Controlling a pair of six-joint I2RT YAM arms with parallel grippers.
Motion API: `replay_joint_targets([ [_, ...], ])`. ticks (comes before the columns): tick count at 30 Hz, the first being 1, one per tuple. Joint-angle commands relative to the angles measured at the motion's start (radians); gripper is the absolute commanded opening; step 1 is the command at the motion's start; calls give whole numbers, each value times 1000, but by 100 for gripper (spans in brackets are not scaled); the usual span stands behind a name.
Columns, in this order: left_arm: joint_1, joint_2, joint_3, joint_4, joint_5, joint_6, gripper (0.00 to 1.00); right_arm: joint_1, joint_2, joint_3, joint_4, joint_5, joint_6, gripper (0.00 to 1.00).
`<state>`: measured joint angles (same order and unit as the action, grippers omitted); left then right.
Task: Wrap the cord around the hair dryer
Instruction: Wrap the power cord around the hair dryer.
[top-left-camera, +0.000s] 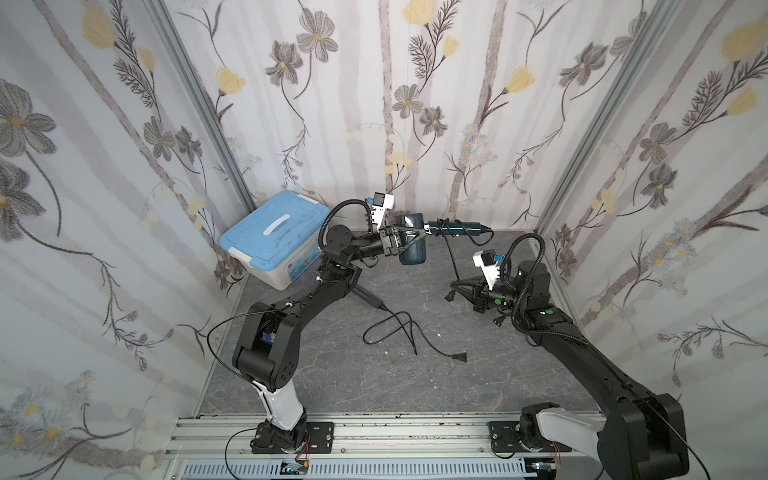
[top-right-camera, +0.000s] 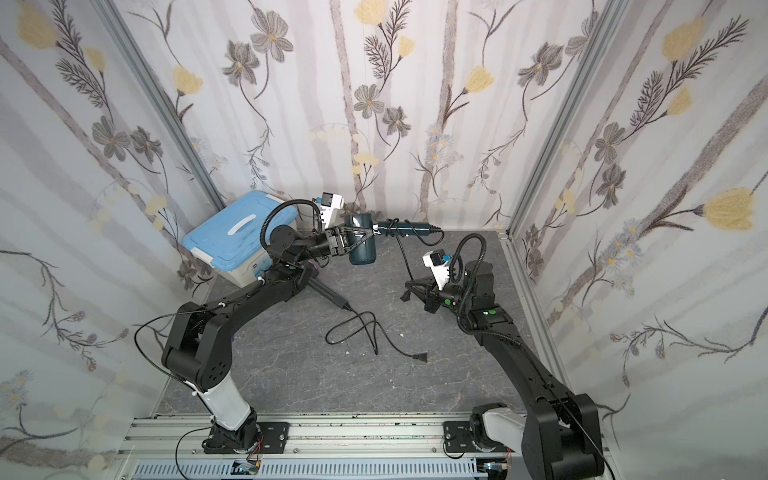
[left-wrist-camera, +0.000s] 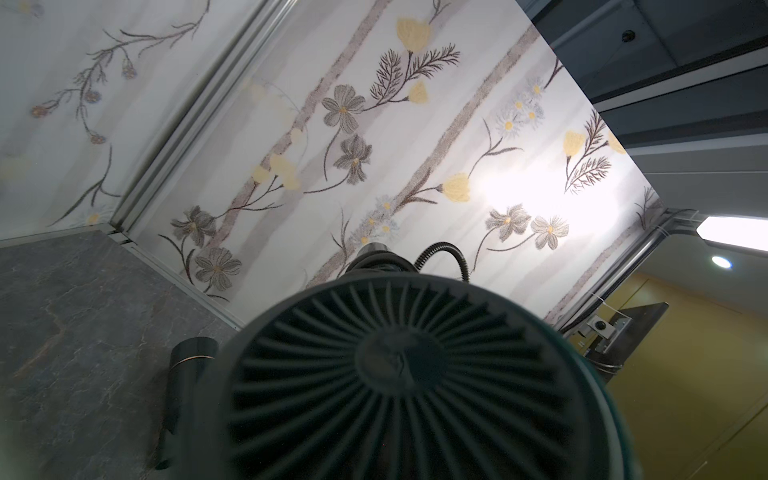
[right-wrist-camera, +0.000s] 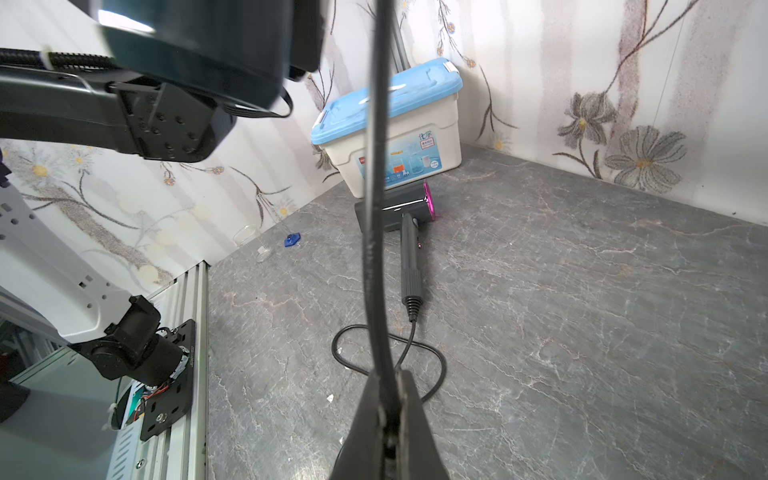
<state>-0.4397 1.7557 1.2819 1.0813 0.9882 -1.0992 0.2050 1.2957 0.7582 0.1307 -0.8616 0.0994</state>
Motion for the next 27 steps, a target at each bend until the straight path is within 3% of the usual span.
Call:
replay_joint_targets([
  [1, 10, 15, -2, 109, -156, -1, 0, 50, -84, -48, -76, 112, 12, 0],
  [5, 11, 17, -9, -26, -189, 90, 0, 108, -190, 6, -240, 246, -27, 0],
  [10, -24, -61, -4, -460, -196, 420, 0, 116, -229, 193, -483, 381, -137, 0],
  [15, -85, -111, 51, -833, -219, 676, 0, 118, -151, 414, -651, 482, -264, 0],
  [21, -149, -117, 88, -1093, -221, 849, 0, 139, -38, 619, -739, 661, -388, 0],
  [27, -197, -137, 95, -1231, -85, 956, 0, 142, 42, 708, -726, 821, -477, 0],
])
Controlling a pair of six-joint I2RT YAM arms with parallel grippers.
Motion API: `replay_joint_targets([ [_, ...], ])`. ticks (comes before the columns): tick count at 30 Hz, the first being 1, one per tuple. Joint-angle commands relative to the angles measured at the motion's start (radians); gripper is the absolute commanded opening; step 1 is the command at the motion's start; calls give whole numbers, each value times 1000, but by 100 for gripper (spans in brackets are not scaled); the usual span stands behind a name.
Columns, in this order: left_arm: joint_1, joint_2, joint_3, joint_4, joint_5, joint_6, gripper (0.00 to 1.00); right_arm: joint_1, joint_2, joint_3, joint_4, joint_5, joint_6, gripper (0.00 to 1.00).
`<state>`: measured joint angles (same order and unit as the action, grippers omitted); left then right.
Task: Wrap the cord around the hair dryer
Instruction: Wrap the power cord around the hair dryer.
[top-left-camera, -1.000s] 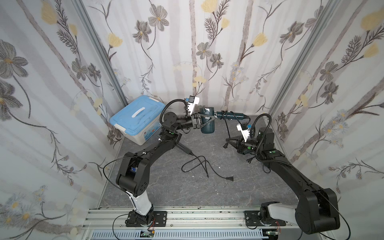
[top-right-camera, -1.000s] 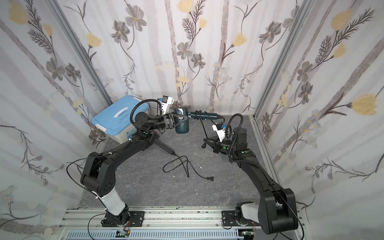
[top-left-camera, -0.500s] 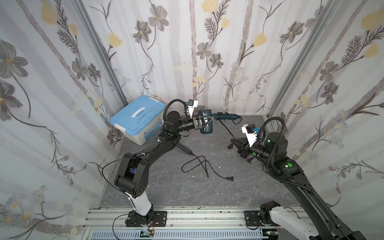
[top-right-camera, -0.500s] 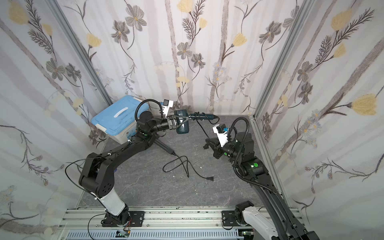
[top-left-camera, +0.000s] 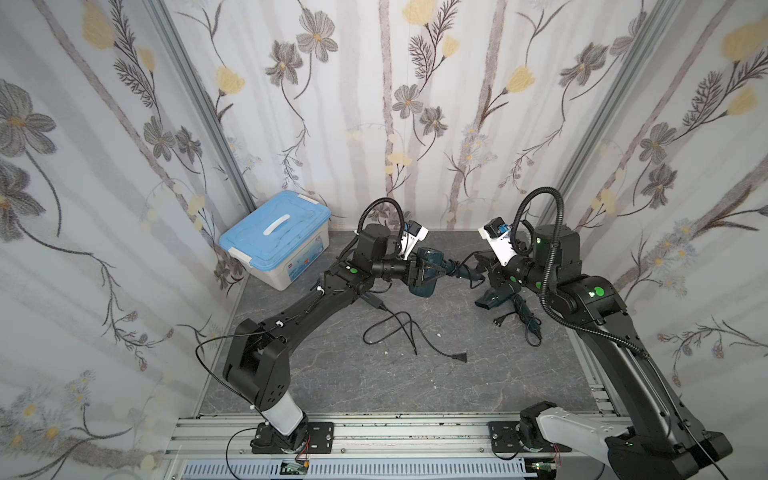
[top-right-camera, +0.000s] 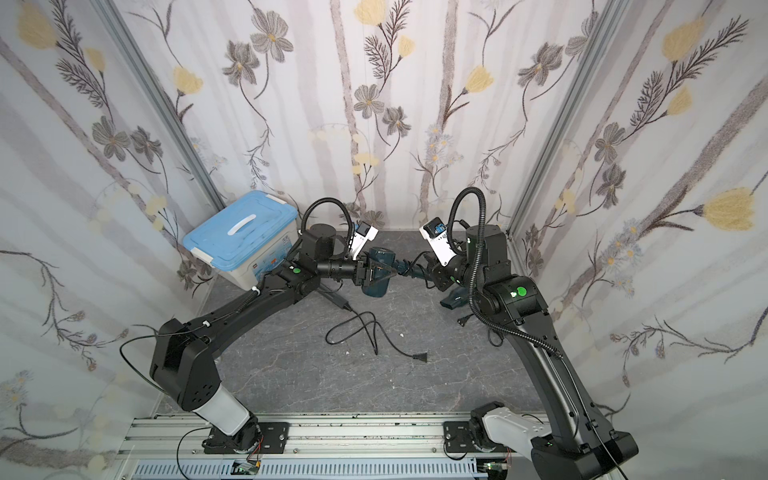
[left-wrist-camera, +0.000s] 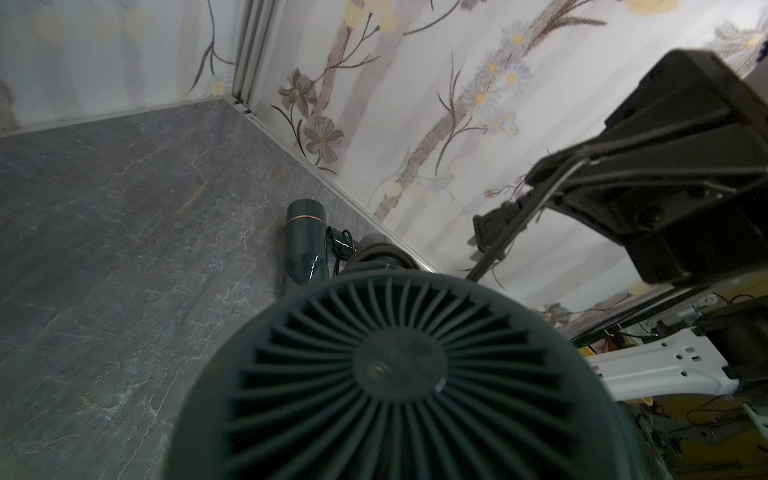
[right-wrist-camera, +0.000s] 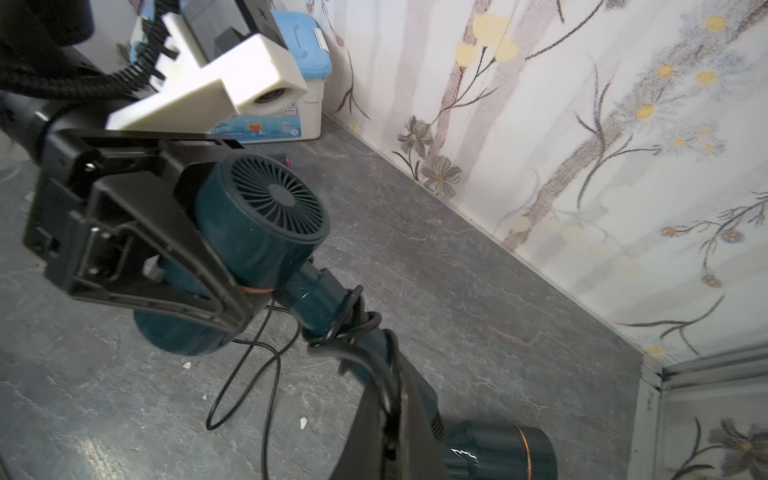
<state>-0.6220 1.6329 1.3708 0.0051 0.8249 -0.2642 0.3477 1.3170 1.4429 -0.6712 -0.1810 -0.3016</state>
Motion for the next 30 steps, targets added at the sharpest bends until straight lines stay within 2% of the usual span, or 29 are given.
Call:
replay_joint_targets([
  [1, -23, -20, 7, -176, 100, 138, 0, -3, 30, 18, 92, 160, -85, 0],
  [3, -46, -31, 19, -244, 135, 195, 0, -15, 59, 7, 128, 146, -118, 0],
  [7, -84, -48, 59, -374, 198, 288, 0, -74, 128, 11, 162, -15, -160, 0],
  [13, -97, -88, 76, -420, 284, 336, 0, -196, 222, 7, 192, -438, -192, 0],
  [16, -93, -93, 134, -432, 288, 352, 0, -213, 267, 13, 154, -569, -200, 0],
  [17, -91, -92, 140, -425, 293, 350, 0, -213, 272, 11, 142, -595, -203, 0],
  [19, -86, -90, 150, -398, 307, 334, 0, -213, 306, 3, 123, -635, -212, 12],
  [21, -78, -86, 155, -366, 319, 311, 0, -213, 306, -17, 124, -643, -214, 20],
  [27, -21, -97, 90, -124, 359, 135, 0, -220, 243, -123, 177, -657, -202, 29],
  [30, -2, -85, 51, -113, 361, 129, 0, -225, 224, -182, 210, -668, -182, 33],
])
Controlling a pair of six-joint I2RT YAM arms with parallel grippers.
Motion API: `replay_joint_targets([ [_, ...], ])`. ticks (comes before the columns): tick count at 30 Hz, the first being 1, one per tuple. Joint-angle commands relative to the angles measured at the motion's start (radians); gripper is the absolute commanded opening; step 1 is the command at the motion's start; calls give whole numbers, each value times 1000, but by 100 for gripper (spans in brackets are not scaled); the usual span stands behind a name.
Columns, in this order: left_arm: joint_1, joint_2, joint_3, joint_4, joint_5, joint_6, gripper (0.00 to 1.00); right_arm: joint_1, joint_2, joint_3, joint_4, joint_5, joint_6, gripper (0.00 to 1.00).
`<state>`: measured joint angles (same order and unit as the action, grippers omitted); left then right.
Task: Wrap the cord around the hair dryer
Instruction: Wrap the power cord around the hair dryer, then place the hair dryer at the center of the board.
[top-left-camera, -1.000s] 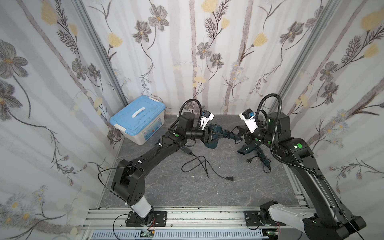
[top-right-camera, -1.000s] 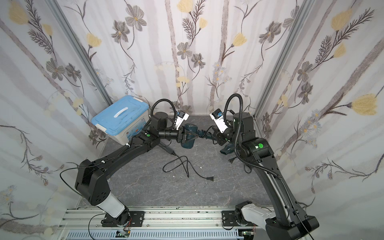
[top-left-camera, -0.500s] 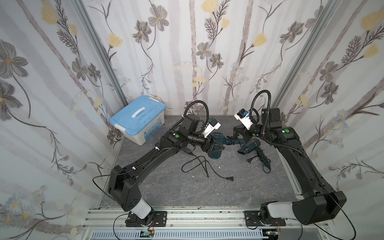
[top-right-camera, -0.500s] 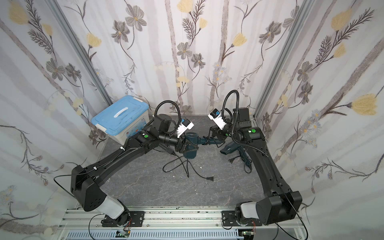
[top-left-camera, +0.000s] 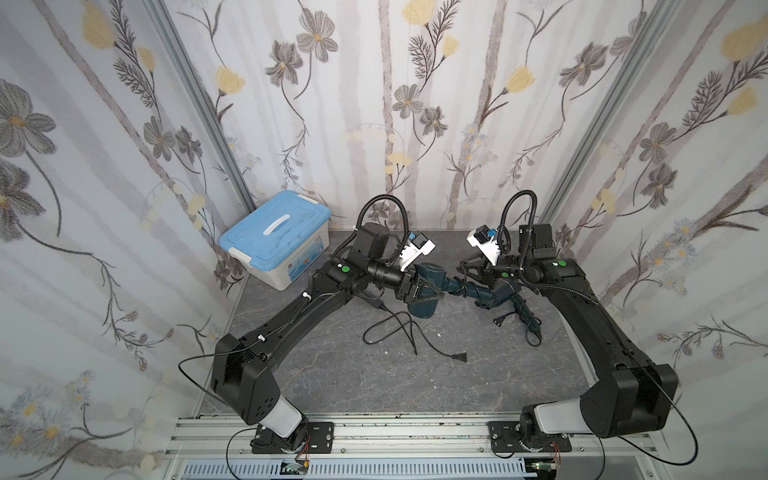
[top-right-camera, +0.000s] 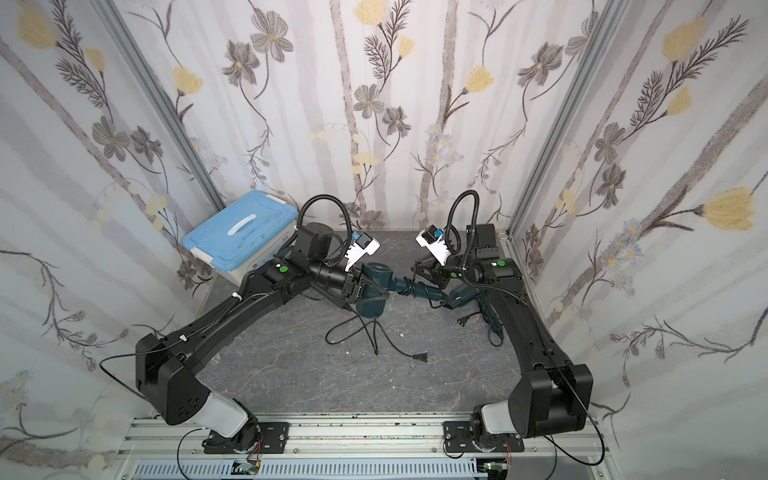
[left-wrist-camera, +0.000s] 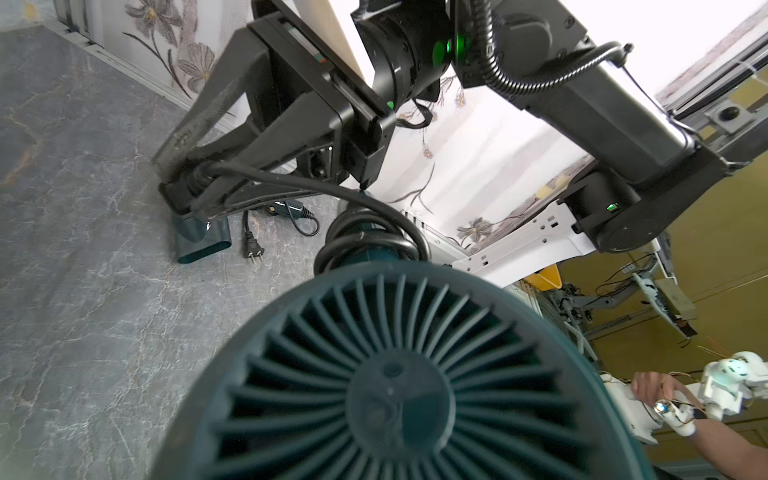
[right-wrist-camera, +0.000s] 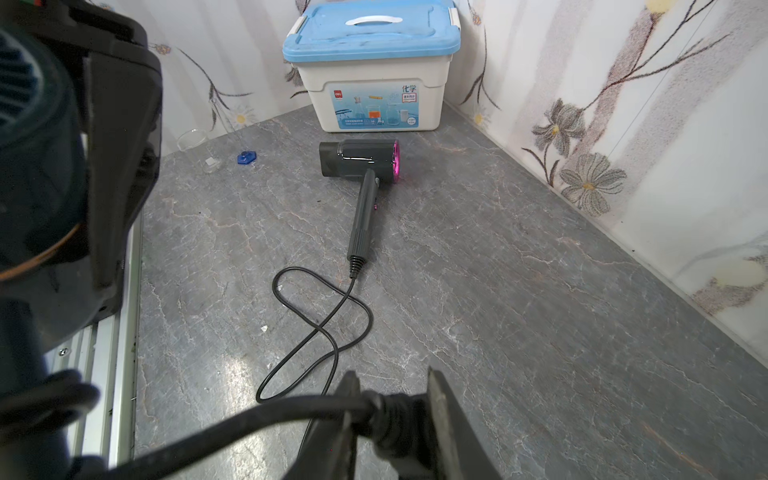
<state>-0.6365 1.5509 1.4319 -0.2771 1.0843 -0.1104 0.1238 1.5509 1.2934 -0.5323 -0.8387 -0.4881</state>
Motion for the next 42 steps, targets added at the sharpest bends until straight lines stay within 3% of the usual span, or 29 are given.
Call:
replay_joint_targets([
  [1, 19, 6, -11, 159, 102, -20, 0, -1, -16, -49, 76, -5, 10, 35],
  [9, 64, 155, -36, 232, 169, -121, 0, -1, -25, -126, 76, 103, 73, 44],
  [15, 83, 221, -17, 230, 138, -122, 0, -1, 81, -119, 19, 212, 128, 47],
  [27, 127, 319, 42, 187, 154, -117, 0, -2, 85, -110, -62, 368, 183, 61],
  [35, 142, 327, 53, 194, 158, -129, 0, -1, 51, -69, -119, 381, 195, 66],
  [42, 143, 318, 42, 251, 164, -176, 0, 5, 0, -91, -94, 299, 207, 66],
])
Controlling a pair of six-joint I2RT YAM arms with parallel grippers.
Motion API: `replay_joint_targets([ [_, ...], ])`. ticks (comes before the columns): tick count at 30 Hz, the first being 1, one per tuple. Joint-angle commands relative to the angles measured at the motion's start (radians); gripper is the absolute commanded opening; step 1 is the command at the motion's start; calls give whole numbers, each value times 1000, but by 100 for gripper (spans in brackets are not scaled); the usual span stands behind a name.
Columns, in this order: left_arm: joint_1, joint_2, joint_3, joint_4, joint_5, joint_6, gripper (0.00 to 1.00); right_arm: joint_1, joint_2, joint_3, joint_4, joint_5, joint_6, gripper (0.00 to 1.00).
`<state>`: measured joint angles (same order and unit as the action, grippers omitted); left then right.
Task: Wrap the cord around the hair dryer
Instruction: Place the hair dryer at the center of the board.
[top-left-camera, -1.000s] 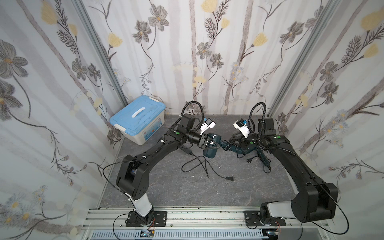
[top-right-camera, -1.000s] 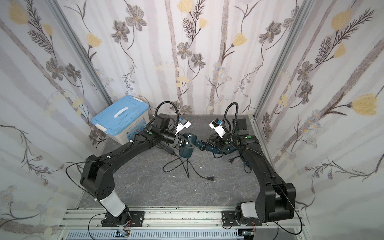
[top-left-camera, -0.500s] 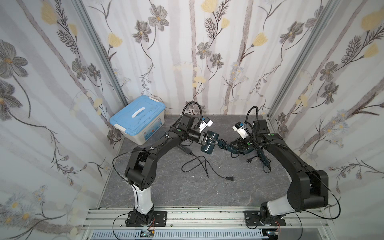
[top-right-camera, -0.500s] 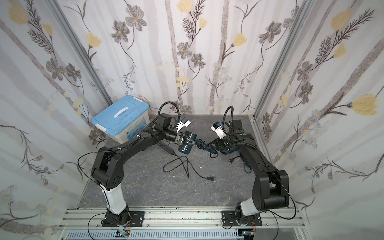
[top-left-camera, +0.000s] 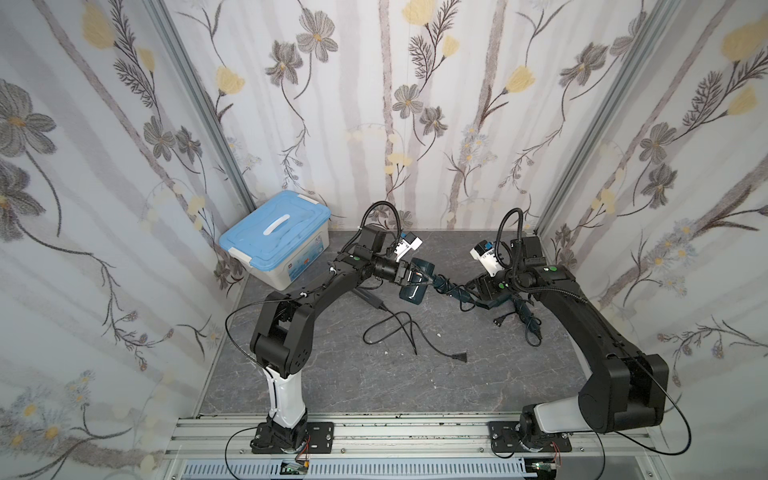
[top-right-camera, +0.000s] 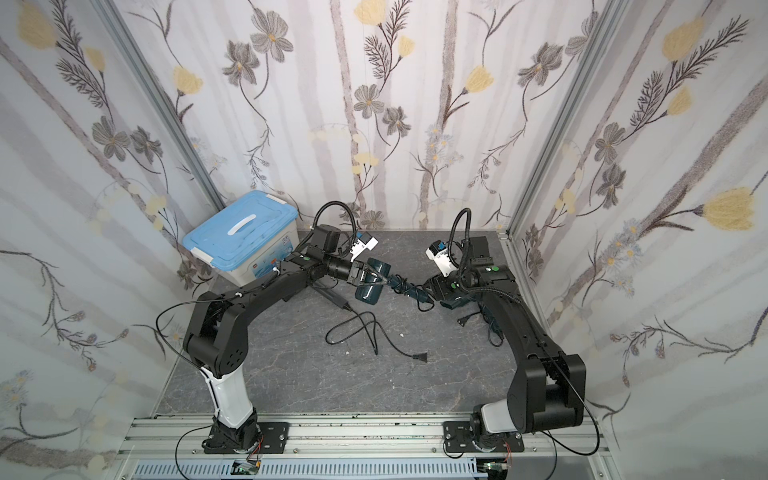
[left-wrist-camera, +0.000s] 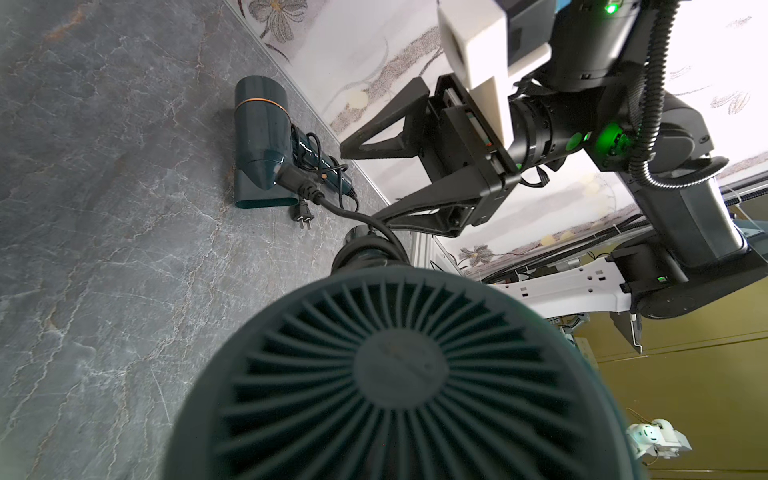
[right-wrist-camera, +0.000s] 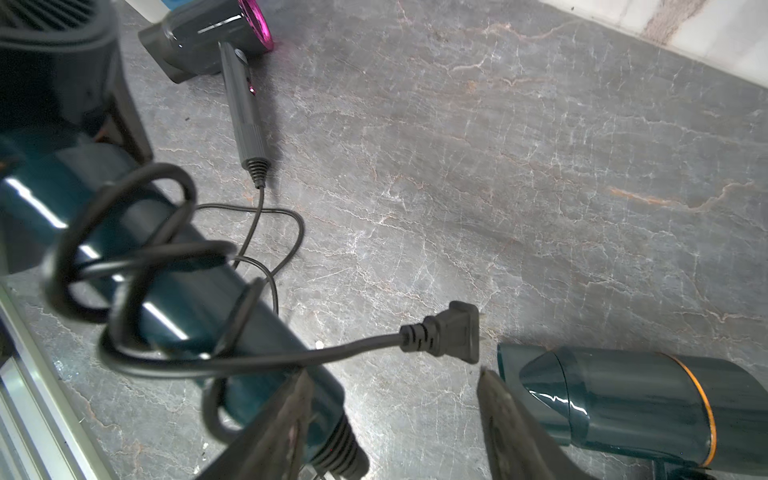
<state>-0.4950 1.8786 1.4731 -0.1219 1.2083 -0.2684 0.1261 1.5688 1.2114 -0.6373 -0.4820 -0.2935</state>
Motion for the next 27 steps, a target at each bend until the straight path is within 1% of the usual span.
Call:
replay_joint_targets([
  [1, 1, -11, 0, 99, 38, -18, 0, 3, -27, -13, 16, -66, 17, 66],
  [6, 1, -13, 0, 99, 39, -22, 0, 3, -72, -30, 16, -142, 39, 68],
  [12, 1, -11, 6, 109, 39, -32, 0, 3, -108, -86, 56, -223, 59, 75],
  [19, 2, -20, -1, 117, 39, -40, 0, 5, -103, -125, 96, -262, 62, 78],
  [27, 1, -34, -10, 155, 46, -73, 0, 34, -39, -98, 140, -313, 72, 83],
])
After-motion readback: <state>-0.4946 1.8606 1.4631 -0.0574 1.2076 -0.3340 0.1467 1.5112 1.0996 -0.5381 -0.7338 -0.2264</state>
